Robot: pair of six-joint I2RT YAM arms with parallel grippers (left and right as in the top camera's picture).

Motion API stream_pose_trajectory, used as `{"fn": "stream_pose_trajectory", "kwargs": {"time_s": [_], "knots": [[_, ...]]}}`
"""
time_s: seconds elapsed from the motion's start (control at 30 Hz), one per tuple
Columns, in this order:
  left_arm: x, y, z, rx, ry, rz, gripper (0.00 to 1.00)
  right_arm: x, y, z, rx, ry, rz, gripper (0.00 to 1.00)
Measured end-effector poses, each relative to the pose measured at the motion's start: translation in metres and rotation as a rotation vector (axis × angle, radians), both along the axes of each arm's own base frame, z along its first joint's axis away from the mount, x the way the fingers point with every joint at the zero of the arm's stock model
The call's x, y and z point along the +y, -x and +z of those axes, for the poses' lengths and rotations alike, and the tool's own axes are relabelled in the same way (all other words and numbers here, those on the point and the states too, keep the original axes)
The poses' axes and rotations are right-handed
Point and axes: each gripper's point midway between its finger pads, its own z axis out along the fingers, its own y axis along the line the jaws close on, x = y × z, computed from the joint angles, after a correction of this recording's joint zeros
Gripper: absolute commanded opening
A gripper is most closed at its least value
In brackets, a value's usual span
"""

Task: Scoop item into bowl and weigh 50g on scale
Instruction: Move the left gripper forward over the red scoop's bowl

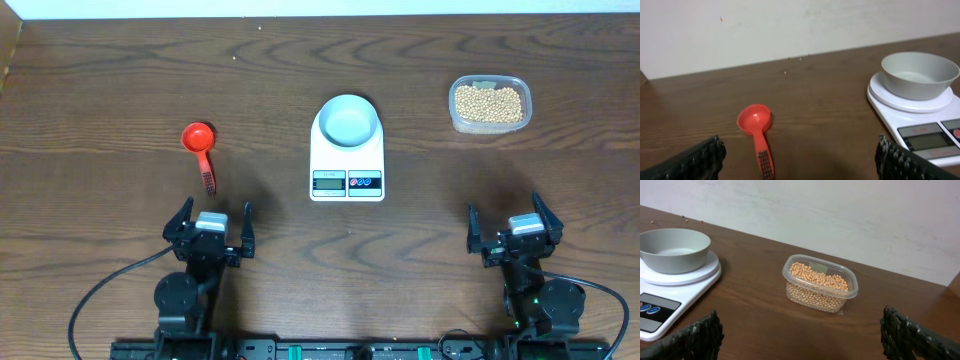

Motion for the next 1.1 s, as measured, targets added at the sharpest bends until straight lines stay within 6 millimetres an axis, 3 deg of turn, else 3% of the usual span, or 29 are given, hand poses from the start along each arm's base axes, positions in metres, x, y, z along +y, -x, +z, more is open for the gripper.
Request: {"fn": "stream_pose_trajectory", "kwargs": {"time_s": [0.17, 0.27, 0.8, 1.1], "knots": [[-0.002, -0.009, 0.026, 0.045, 0.001, -0.009, 0.98, 0.0, 0.0, 0.0, 0.0, 0.0, 0.001, 0.99], [-0.003, -0.025, 0.048, 0.092, 0.001, -0.015, 0.98, 0.0, 0.0, 0.0, 0.0, 0.0, 0.001, 0.99], [-0.004, -0.1, 0.077, 0.274, -0.001, -0.012, 0.98, 0.0, 0.0, 0.0, 0.0, 0.0, 0.0, 0.99], [0.009, -0.144, 0.092, 0.352, 0.035, -0.019, 0.97, 0.0, 0.0, 0.0, 0.0, 0.0, 0.0, 0.99]]}}
